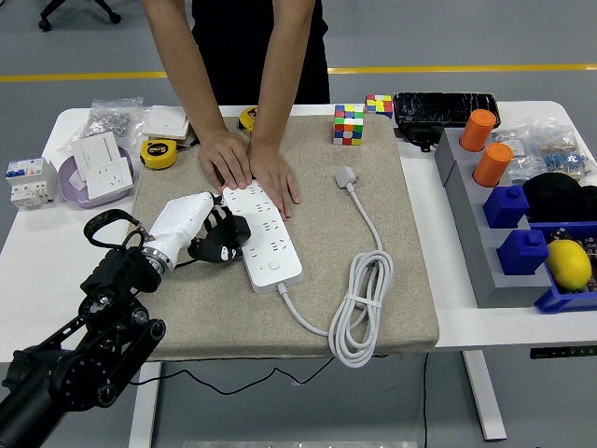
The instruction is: Pick up the plug,place it near the board,insert it into the board,press the button
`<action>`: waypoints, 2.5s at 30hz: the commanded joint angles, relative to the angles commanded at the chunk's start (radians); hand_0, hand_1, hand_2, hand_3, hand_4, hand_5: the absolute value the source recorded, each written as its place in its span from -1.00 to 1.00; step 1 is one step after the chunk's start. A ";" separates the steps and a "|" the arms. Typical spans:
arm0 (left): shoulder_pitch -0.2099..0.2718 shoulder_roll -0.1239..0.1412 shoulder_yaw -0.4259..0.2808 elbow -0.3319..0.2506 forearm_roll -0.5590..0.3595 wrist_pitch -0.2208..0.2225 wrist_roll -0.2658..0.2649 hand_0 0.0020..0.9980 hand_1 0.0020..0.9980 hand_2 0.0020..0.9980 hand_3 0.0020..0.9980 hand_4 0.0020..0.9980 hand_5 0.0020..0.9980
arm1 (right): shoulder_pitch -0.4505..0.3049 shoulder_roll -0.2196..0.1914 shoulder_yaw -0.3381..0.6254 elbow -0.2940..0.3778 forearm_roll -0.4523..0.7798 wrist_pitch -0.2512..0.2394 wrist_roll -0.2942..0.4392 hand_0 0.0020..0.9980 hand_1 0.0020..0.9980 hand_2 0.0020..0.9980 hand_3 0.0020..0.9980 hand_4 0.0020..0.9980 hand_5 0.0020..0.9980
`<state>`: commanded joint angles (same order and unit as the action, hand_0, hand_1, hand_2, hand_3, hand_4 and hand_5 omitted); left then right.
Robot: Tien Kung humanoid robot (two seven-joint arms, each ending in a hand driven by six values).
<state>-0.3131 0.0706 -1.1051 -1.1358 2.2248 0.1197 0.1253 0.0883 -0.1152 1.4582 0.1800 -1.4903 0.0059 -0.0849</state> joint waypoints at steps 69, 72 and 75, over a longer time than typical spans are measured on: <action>0.003 0.015 -0.017 -0.079 -0.009 -0.081 0.014 0.48 0.57 0.40 0.22 1.00 -0.62 | -0.001 -0.003 -0.001 0.000 -0.002 0.000 -0.001 0.76 0.50 0.47 0.53 1.00 0.69; 0.006 0.019 -0.021 -0.093 -0.010 -0.084 0.016 0.48 0.57 0.40 0.24 1.00 -0.61 | 0.000 -0.003 -0.002 0.000 -0.002 0.000 -0.001 0.76 0.50 0.47 0.53 1.00 0.69; 0.013 0.022 -0.028 -0.114 -0.013 -0.089 0.019 0.48 0.57 0.40 0.24 1.00 -0.61 | 0.000 -0.003 -0.005 0.000 0.001 0.000 -0.001 0.76 0.50 0.47 0.53 1.00 0.69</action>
<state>-0.2996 0.0925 -1.1332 -1.2493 2.2114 0.0304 0.1440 0.0883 -0.1181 1.4528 0.1800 -1.4897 0.0061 -0.0861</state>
